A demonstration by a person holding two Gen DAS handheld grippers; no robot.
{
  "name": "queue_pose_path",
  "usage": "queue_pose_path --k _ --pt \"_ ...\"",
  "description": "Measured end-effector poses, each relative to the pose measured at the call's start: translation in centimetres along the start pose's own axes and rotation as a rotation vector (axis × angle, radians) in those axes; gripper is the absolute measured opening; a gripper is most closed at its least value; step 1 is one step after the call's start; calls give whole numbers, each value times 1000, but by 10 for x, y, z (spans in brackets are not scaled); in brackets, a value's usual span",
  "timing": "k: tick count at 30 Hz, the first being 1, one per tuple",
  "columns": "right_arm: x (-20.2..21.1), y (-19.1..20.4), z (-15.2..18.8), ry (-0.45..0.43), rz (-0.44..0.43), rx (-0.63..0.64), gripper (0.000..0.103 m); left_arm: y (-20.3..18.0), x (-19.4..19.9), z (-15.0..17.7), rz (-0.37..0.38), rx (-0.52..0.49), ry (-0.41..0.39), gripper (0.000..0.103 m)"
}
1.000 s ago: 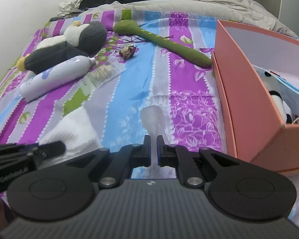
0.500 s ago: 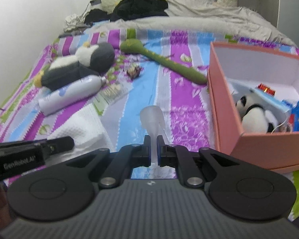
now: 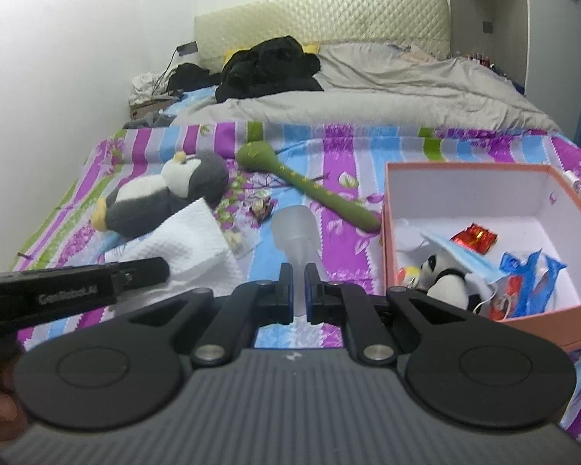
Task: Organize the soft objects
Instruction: 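Lift cloth with left gripper and cap with right gripper toward pink box, then lower cloth and cap into pink box and open both grippers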
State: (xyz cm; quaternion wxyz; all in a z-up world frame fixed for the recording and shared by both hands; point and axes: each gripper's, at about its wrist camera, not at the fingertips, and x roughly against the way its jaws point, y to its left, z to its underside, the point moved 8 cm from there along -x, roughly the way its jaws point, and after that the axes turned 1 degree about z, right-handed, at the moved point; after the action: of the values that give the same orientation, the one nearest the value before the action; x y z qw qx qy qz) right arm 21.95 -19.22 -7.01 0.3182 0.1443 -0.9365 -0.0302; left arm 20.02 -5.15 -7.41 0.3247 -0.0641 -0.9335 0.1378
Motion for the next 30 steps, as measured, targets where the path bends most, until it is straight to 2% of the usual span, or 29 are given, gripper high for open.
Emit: queue_pose_path --k 7,13,21,30 --pt "18 -25 -21 -38 31 -32 10 -38 -4 -29 54 -45 -7 8" --pt "29 -65 -31 -69 88 -83 10 -82 -25 -41 123 -98 26 8" --pt "34 -132 -30 -53 196 -143 10 -151 -76 -38 223 -163 82 8" --pt "-2 -192 -24 22 251 -227 10 -193 -151 -36 258 -210 174 8"
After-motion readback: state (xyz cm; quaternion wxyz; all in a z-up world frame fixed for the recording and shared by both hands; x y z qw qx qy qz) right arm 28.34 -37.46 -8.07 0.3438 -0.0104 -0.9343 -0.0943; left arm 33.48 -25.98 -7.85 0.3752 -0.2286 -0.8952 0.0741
